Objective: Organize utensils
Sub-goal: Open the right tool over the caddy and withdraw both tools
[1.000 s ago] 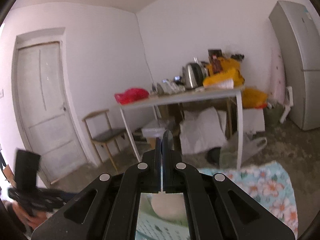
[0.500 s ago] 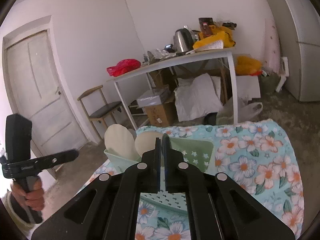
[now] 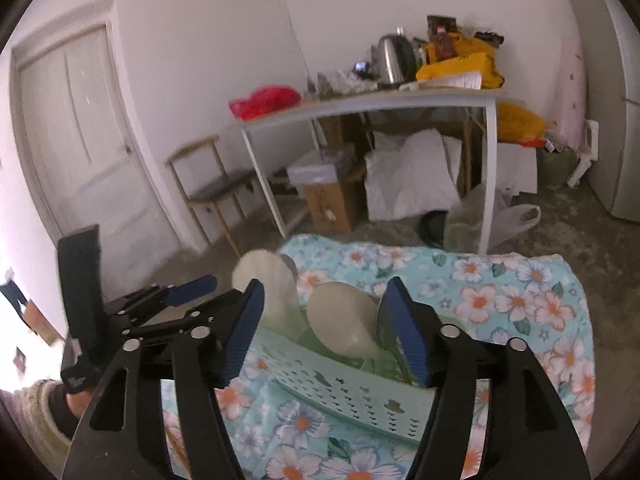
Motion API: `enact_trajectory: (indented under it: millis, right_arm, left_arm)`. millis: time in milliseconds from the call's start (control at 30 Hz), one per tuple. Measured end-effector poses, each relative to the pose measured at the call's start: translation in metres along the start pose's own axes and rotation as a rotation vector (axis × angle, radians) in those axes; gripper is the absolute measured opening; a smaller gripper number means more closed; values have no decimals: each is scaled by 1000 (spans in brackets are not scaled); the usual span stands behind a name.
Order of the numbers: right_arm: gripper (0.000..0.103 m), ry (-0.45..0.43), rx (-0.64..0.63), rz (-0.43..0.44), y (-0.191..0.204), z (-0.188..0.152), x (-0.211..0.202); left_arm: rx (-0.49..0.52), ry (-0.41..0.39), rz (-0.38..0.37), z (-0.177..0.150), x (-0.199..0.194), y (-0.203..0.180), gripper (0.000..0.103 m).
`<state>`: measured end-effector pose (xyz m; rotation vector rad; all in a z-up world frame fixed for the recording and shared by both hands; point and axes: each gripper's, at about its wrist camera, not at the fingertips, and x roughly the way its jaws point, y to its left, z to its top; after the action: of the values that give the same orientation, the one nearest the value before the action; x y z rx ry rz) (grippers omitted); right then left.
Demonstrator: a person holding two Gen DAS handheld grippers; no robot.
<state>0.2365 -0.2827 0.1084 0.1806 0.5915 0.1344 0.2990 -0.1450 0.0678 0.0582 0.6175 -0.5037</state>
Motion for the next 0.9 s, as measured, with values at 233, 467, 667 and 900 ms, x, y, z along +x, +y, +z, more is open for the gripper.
enact_trajectory:
  millis: [233,467,667,900]
  right_arm:
    - [63,123,-111,-148,9,-1,30]
    - [40,67,-78,-220,-8,-10,3]
    - [6,33,-12,-252,-35,-23,-18]
    - [7,29,-51,-243,-32,-30,-21]
  left_arm:
    - [3,4,-3,-2,1,2,49]
    - [14,8,1,-2,3,-1,49]
    - [4,16,-7,-2,2,-1,50]
    - [10,22,-7,-2,4,0,51]
